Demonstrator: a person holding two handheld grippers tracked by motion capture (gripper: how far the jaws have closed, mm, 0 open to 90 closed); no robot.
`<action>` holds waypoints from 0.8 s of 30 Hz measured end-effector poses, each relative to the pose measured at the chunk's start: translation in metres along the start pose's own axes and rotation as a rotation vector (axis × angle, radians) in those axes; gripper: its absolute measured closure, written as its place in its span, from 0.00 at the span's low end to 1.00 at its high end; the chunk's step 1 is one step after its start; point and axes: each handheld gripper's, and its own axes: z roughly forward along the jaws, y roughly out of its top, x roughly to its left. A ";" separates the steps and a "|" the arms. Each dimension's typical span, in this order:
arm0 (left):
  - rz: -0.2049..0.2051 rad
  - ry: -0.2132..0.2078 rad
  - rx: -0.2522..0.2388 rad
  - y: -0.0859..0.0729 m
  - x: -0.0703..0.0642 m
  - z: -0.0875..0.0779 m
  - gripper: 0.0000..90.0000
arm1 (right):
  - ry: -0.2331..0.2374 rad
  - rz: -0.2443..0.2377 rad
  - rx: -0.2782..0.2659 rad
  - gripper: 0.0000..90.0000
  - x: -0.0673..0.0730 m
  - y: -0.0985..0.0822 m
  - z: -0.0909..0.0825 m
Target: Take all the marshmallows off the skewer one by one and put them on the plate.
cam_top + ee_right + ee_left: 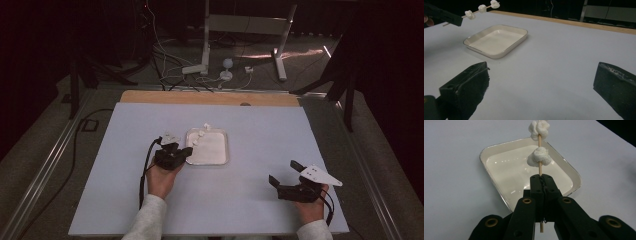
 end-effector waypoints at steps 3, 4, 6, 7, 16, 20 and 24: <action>0.008 -0.011 -0.023 -0.004 -0.001 -0.007 1.00 | 0.012 0.000 0.002 0.00 0.001 0.000 0.002; 0.013 -0.014 -0.032 -0.006 -0.001 -0.009 1.00 | 0.015 0.000 -0.001 0.00 0.002 0.001 0.002; 0.020 -0.016 -0.047 -0.010 -0.001 -0.014 1.00 | 0.033 0.008 -0.007 0.00 0.004 0.002 0.003; 0.022 -0.020 -0.054 -0.013 -0.001 -0.016 1.00 | 0.049 0.014 -0.010 0.00 0.005 0.003 0.004; 0.044 -0.029 -0.095 -0.021 0.000 -0.026 1.00 | 0.154 0.064 -0.026 0.00 0.015 0.025 0.018; 0.060 -0.028 -0.114 -0.023 -0.003 -0.030 1.00 | 0.177 0.080 -0.035 0.00 0.017 0.040 0.027; 0.066 -0.029 -0.140 -0.023 -0.005 -0.032 1.00 | 0.200 0.087 -0.030 0.00 0.018 0.054 0.037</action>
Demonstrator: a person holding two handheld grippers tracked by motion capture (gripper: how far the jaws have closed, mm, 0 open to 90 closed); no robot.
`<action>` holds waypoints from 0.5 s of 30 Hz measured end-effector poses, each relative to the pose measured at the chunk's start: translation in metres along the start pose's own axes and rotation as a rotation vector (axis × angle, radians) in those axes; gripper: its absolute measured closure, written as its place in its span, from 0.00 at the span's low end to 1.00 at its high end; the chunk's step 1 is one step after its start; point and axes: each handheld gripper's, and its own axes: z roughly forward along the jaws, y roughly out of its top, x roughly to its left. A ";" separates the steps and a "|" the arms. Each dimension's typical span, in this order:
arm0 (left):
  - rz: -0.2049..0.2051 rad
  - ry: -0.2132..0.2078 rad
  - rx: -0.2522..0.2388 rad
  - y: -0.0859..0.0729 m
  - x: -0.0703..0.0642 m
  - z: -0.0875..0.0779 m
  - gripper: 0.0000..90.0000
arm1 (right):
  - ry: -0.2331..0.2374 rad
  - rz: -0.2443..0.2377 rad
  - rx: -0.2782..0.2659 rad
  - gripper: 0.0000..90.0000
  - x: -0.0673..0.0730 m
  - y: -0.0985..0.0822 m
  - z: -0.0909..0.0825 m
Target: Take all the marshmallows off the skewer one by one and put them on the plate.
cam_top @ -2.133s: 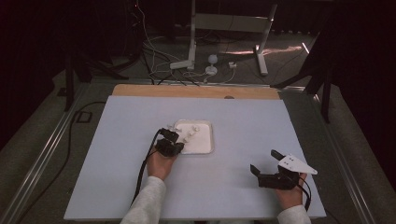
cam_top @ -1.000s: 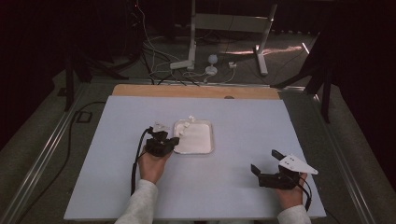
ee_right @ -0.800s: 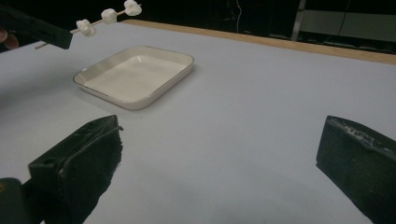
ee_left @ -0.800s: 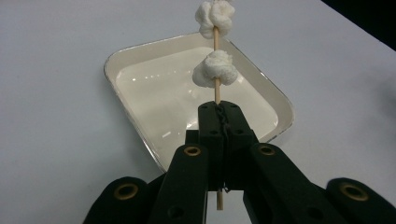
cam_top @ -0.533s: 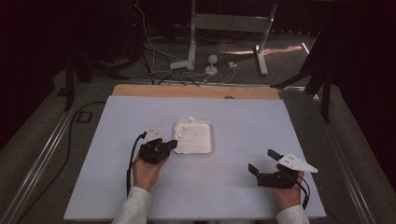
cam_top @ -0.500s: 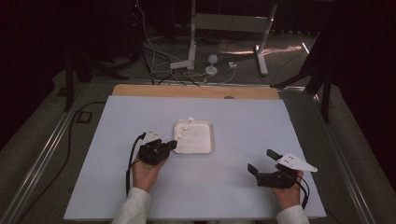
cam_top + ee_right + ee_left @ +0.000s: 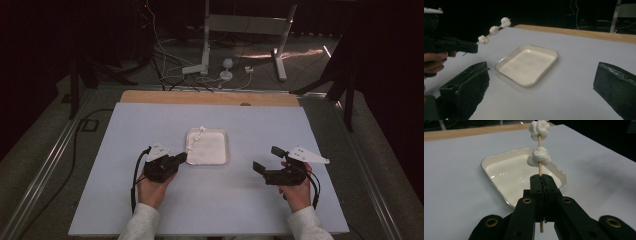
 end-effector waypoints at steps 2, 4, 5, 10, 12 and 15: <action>0.004 0.000 -0.006 0.000 -0.001 0.000 1.00 | 0.016 0.009 -0.007 0.00 0.001 0.008 0.005; 0.004 -0.006 -0.013 -0.001 -0.002 0.001 1.00 | 0.030 0.014 -0.009 0.00 0.003 0.016 0.012; 0.007 -0.005 -0.015 -0.001 -0.003 0.001 1.00 | 0.038 0.017 -0.011 0.00 0.004 0.020 0.015; 0.016 -0.011 -0.029 -0.002 -0.007 0.002 1.00 | 0.079 0.017 -0.010 0.00 0.010 0.039 0.032; 0.016 -0.012 -0.038 -0.002 -0.007 0.002 1.00 | 0.092 0.014 -0.003 0.00 0.013 0.045 0.040; 0.015 -0.010 -0.049 -0.003 -0.008 0.002 1.00 | 0.114 0.022 0.009 0.00 0.016 0.052 0.052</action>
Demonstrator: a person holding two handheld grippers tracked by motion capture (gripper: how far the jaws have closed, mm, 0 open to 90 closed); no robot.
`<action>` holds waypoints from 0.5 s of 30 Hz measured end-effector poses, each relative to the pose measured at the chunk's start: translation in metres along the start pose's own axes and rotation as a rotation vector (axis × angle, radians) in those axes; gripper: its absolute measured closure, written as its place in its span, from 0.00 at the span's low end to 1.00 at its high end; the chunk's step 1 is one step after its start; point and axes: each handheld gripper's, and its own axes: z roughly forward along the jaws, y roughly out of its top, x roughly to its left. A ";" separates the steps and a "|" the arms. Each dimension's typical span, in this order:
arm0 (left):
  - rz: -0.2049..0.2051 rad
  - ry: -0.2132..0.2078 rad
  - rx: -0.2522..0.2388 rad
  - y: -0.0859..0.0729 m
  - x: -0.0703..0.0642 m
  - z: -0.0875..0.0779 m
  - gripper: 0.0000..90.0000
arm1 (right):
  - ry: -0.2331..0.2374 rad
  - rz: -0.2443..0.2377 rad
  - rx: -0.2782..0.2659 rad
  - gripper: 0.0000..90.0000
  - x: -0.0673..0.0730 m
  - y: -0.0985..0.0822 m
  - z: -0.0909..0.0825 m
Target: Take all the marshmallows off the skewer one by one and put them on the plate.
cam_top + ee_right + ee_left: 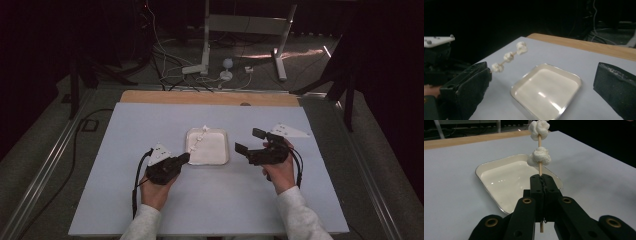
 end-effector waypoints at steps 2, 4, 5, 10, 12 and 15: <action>0.001 0.002 -0.004 0.000 -0.001 0.000 1.00 | 0.011 0.002 0.011 0.00 0.002 0.004 0.009; 0.002 0.004 -0.009 0.000 -0.001 0.000 1.00 | 0.022 0.003 0.021 0.00 0.005 0.006 0.017; 0.005 0.005 -0.012 0.000 -0.002 -0.001 1.00 | 0.027 0.008 0.028 0.00 0.006 0.008 0.021; 0.003 0.007 -0.035 0.001 -0.003 -0.003 1.00 | 0.047 0.044 0.046 0.02 0.009 0.011 0.040; -0.001 0.008 -0.041 0.002 -0.003 -0.003 1.00 | 0.053 0.058 0.060 0.02 0.011 0.014 0.048; -0.006 0.010 -0.050 0.002 -0.003 -0.004 1.00 | 0.066 0.075 0.056 0.02 0.013 0.018 0.058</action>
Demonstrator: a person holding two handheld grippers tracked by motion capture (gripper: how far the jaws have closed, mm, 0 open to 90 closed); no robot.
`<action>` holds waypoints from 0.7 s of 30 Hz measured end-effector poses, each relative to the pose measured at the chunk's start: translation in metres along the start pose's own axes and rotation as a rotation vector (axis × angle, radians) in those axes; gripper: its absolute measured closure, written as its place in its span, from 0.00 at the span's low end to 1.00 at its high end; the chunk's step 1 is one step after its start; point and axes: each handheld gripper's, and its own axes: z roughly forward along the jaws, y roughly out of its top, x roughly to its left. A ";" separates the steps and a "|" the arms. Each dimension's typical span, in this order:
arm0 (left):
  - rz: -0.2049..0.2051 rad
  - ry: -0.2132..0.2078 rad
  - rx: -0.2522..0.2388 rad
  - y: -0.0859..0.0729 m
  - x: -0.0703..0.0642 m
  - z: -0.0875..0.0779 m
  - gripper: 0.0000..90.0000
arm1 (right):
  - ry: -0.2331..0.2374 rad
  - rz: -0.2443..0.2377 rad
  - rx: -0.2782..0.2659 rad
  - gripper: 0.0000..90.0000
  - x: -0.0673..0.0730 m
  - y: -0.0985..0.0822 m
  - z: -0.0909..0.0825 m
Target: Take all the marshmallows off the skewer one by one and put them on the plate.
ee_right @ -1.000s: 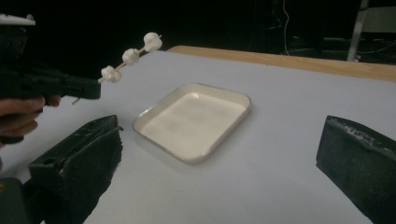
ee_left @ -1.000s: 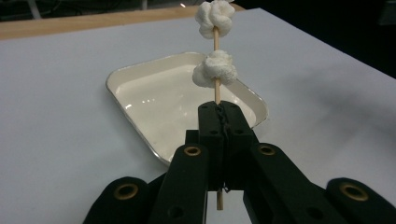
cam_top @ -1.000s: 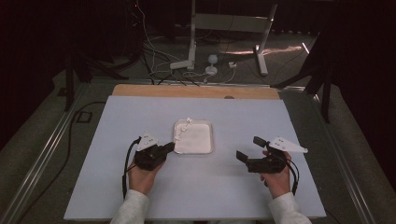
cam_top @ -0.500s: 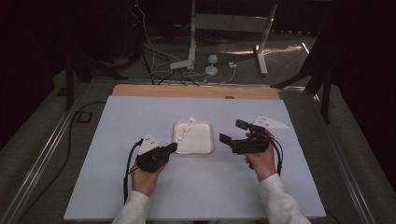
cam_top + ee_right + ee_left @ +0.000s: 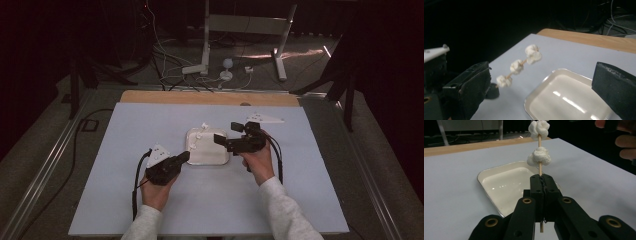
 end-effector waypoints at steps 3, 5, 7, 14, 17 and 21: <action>-0.004 -0.001 -0.010 0.000 0.000 -0.001 1.00 | 0.005 0.017 0.011 0.02 0.000 0.003 0.008; -0.003 -0.001 -0.015 0.001 0.000 -0.002 1.00 | 0.019 0.038 0.007 0.07 -0.002 0.005 0.012; -0.005 -0.002 -0.019 0.001 -0.001 -0.002 1.00 | 0.043 0.066 0.003 0.14 -0.004 0.005 0.015; 0.005 -0.016 -0.030 0.001 -0.004 -0.001 1.00 | 0.117 0.157 0.015 0.43 -0.010 0.004 0.030; 0.015 -0.024 -0.027 0.000 -0.005 0.001 1.00 | 0.112 0.187 0.015 0.56 -0.010 0.005 0.034; 0.023 -0.029 -0.026 -0.001 -0.006 0.002 1.00 | 0.130 0.233 0.035 0.68 -0.011 0.004 0.039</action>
